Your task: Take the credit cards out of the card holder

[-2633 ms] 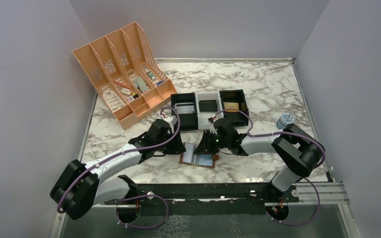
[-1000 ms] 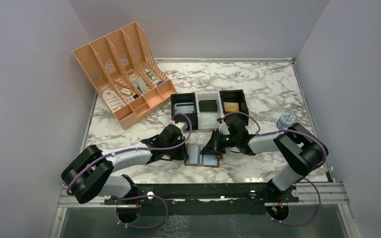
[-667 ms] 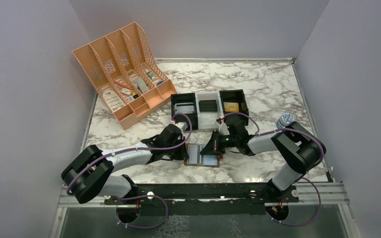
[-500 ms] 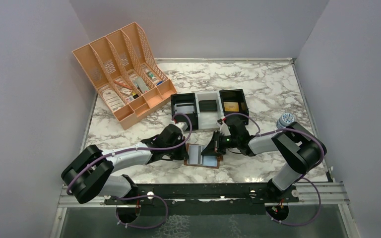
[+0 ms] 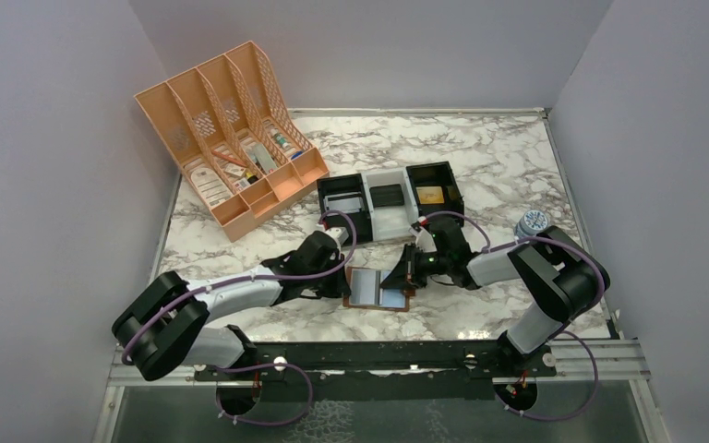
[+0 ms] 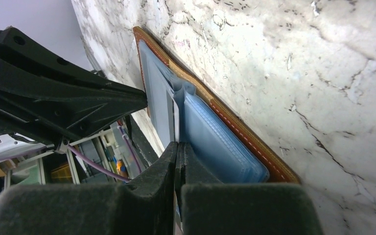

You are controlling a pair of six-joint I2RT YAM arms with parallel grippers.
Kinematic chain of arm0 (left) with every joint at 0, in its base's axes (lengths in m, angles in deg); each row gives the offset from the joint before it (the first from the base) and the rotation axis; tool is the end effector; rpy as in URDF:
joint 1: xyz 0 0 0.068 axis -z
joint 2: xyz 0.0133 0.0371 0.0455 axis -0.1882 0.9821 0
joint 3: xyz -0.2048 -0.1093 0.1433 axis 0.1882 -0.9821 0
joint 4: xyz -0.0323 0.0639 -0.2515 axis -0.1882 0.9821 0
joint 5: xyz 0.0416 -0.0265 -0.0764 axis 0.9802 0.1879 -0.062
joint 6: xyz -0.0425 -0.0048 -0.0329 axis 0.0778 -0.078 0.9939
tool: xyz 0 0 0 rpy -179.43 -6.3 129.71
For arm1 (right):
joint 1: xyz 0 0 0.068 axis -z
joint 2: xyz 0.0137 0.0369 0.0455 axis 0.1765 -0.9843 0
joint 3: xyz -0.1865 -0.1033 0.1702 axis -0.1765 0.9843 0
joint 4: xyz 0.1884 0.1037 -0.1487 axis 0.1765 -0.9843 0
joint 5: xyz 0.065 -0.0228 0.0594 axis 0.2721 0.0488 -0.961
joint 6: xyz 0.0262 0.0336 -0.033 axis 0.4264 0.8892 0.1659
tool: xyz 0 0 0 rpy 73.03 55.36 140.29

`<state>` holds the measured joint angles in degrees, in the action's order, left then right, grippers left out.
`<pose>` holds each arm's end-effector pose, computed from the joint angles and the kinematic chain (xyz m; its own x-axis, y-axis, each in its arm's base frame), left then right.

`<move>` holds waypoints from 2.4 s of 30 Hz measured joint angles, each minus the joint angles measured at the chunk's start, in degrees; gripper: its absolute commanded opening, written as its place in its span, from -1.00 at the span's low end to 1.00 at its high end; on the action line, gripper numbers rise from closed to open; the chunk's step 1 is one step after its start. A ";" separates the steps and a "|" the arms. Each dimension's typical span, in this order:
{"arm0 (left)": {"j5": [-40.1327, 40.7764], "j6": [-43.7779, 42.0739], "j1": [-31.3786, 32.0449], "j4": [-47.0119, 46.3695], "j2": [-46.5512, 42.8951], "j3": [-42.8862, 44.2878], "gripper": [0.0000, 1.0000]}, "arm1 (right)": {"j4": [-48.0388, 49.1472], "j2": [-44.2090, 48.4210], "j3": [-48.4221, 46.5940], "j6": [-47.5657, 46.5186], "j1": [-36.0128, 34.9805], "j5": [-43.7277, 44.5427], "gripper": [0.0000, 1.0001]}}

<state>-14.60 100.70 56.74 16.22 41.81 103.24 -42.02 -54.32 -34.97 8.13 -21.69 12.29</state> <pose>0.1591 -0.1722 0.1490 -0.9010 0.0229 -0.4332 0.2699 0.8114 -0.5185 0.2039 0.1541 0.0971 -0.9937 0.1081 -0.0291 0.0338 0.5376 0.8425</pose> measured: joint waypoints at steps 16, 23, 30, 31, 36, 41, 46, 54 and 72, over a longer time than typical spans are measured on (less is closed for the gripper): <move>-0.04 -0.87 4.98 -1.86 -0.63 7.85 -0.29 | -0.04 0.00 0.07 -0.22 0.02 0.02 -0.98; 2.12 -1.11 5.62 -0.46 7.06 8.11 -0.57 | -0.74 0.76 0.07 -0.83 0.02 0.11 -0.98; 5.25 -1.57 5.73 0.96 7.39 8.11 -0.61 | -3.80 3.30 0.07 -1.75 0.04 0.72 -0.98; 5.35 -1.60 5.73 0.98 7.39 8.11 -0.62 | -4.00 3.72 0.07 -1.75 0.07 0.74 -0.97; 5.84 -1.88 5.88 1.09 7.39 8.13 -0.65 | -3.89 4.90 0.57 -0.96 0.07 0.83 -0.78; 5.97 -2.03 5.88 1.53 7.41 8.35 -0.67 | -2.93 5.01 1.66 0.22 0.09 0.81 -0.59; 5.97 -2.03 5.88 1.57 7.43 8.35 -0.70 | -0.17 4.52 1.99 1.70 0.02 0.74 -0.52; 5.97 -2.05 5.88 1.75 7.50 8.35 -0.72 | 3.80 0.72 2.21 4.17 -1.36 0.79 -0.52; 5.99 -2.01 5.88 1.86 7.48 8.35 -0.77 | 1.40 4.59 3.72 4.87 -2.38 8.76 -0.53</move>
<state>-8.61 98.68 62.62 18.08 49.28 111.59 -40.62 -49.73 -31.26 13.00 -24.07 21.05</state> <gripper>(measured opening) 0.117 0.242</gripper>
